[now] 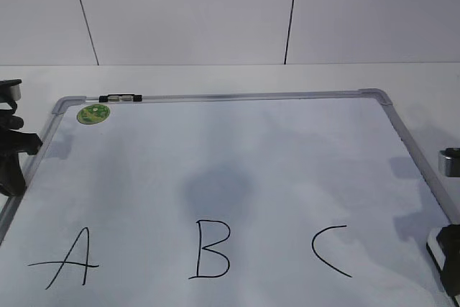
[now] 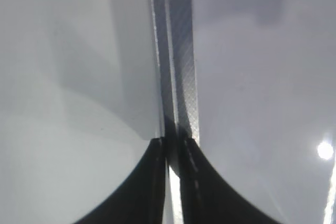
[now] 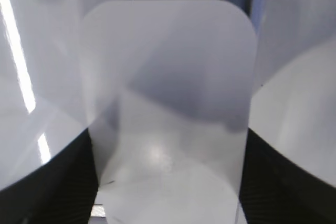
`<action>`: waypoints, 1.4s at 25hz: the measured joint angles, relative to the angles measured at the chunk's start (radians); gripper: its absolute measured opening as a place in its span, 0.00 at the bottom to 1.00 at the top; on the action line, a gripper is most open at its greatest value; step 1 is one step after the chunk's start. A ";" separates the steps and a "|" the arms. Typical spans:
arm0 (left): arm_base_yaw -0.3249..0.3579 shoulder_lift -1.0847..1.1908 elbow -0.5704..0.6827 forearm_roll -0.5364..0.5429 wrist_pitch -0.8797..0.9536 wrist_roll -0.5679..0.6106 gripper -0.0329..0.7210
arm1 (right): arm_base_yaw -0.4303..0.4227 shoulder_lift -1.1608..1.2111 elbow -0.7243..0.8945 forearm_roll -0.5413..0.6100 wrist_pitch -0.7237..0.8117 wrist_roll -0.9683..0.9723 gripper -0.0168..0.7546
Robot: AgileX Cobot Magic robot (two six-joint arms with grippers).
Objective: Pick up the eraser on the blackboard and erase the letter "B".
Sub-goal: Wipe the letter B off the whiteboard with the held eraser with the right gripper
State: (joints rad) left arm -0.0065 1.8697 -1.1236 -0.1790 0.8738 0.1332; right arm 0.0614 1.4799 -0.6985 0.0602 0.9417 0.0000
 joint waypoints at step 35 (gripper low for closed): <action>0.000 0.000 0.000 0.000 0.001 0.000 0.10 | 0.000 0.002 -0.184 0.091 0.249 -0.014 0.71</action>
State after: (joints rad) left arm -0.0065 1.8697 -1.1236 -0.1790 0.8745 0.1332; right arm 0.0614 1.4822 -0.8830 0.1513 1.1907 -0.0143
